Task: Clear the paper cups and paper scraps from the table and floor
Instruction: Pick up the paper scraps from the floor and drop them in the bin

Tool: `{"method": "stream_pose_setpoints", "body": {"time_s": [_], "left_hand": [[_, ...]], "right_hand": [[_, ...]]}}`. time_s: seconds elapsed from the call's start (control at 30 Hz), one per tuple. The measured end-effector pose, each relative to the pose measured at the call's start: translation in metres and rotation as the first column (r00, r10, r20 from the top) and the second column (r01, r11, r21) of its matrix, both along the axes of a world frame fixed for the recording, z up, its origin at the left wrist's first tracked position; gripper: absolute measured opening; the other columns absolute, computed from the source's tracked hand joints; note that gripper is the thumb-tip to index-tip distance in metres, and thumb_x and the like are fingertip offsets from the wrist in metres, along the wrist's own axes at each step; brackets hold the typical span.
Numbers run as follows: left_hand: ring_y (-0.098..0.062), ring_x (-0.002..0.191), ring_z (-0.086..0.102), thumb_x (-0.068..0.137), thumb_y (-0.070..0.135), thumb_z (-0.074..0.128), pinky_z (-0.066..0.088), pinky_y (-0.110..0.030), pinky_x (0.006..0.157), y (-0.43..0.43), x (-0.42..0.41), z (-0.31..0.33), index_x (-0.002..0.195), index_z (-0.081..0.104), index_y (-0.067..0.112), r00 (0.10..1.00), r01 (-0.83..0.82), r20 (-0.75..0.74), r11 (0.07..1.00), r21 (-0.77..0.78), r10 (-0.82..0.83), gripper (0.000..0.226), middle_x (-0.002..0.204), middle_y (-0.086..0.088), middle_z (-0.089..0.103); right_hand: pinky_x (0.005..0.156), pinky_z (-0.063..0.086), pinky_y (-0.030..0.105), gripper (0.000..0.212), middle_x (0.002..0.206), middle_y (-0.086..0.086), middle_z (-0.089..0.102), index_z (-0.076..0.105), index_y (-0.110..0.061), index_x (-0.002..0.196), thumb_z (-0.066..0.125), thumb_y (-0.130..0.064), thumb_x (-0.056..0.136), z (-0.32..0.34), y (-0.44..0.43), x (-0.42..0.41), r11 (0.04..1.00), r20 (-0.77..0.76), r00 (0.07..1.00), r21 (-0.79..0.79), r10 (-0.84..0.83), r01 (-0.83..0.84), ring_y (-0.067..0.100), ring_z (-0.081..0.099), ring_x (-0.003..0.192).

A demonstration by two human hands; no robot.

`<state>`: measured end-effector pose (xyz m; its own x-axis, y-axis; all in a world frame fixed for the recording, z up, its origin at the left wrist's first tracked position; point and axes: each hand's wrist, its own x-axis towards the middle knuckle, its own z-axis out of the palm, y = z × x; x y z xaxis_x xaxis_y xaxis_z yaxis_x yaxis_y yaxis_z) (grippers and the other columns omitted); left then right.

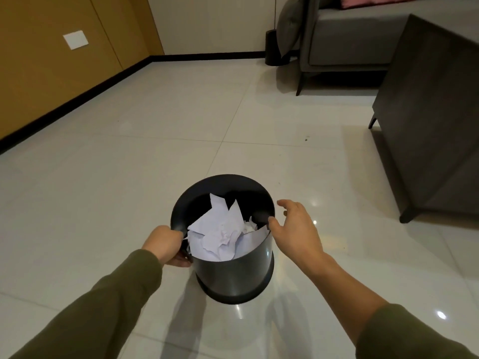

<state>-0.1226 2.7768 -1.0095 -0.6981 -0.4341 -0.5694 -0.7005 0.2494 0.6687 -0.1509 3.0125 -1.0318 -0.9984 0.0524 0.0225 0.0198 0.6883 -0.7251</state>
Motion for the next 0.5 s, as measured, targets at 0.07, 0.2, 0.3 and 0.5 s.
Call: {"method": "stream_pose_setpoints", "body": {"time_s": [0.07, 0.2, 0.3, 0.5], "left_hand": [[-0.036, 0.051, 0.066, 0.089, -0.001, 0.038, 0.056, -0.036, 0.055, 0.007, -0.004, 0.004, 0.075, 0.055, -0.007, 0.999, 0.027, -0.018, 0.999, -0.025, -0.027, 0.023, 0.05, -0.022, 0.063], [-0.04, 0.053, 0.066, 0.087, -0.004, 0.037, 0.057, -0.036, 0.052, 0.03, -0.018, 0.022, 0.079, 0.055, -0.009, 0.997, 0.046, -0.056, 0.999, -0.026, -0.048, 0.02, 0.052, -0.024, 0.064], [-0.042, 0.052, 0.066, 0.085, -0.005, 0.038, 0.057, -0.038, 0.053, 0.054, -0.03, 0.057, 0.081, 0.055, -0.011, 0.991, 0.082, -0.105, 0.997, -0.004, -0.082, 0.019, 0.052, -0.023, 0.064], [-0.042, 0.048, 0.064, 0.084, -0.008, 0.041, 0.051, -0.031, 0.036, 0.133, -0.045, 0.186, 0.077, 0.056, -0.011, 0.978, 0.19, -0.079, 0.981, -0.028, -0.191, 0.016, 0.051, -0.025, 0.063]], "right_hand": [[0.087, 0.044, 0.026, 0.046, 0.132, 0.0, 0.052, 0.047, -0.018, 0.132, 0.053, -0.039, 0.091, 0.006, 0.018, -0.002, 0.997, 0.002, 1.0, -0.068, -0.029, 0.029, 0.015, 0.055, 0.112], [0.074, 0.041, 0.021, 0.027, 0.1, -0.006, 0.066, 0.063, -0.018, 0.112, 0.053, -0.032, 0.09, 0.038, 0.071, -0.01, 0.982, -0.001, 0.994, -0.15, -0.113, 0.112, 0.007, 0.057, 0.081], [0.071, 0.044, 0.023, 0.019, 0.086, -0.008, 0.065, 0.066, -0.019, 0.101, 0.053, -0.028, 0.09, 0.078, 0.128, -0.004, 0.978, 0.042, 0.986, -0.126, -0.161, 0.165, 0.008, 0.061, 0.079], [0.073, 0.049, 0.027, 0.013, 0.076, -0.005, 0.068, 0.069, -0.02, 0.087, 0.057, -0.026, 0.087, 0.21, 0.239, 0.039, 0.924, 0.11, 0.931, -0.128, -0.349, 0.361, 0.016, 0.067, 0.081]]}}
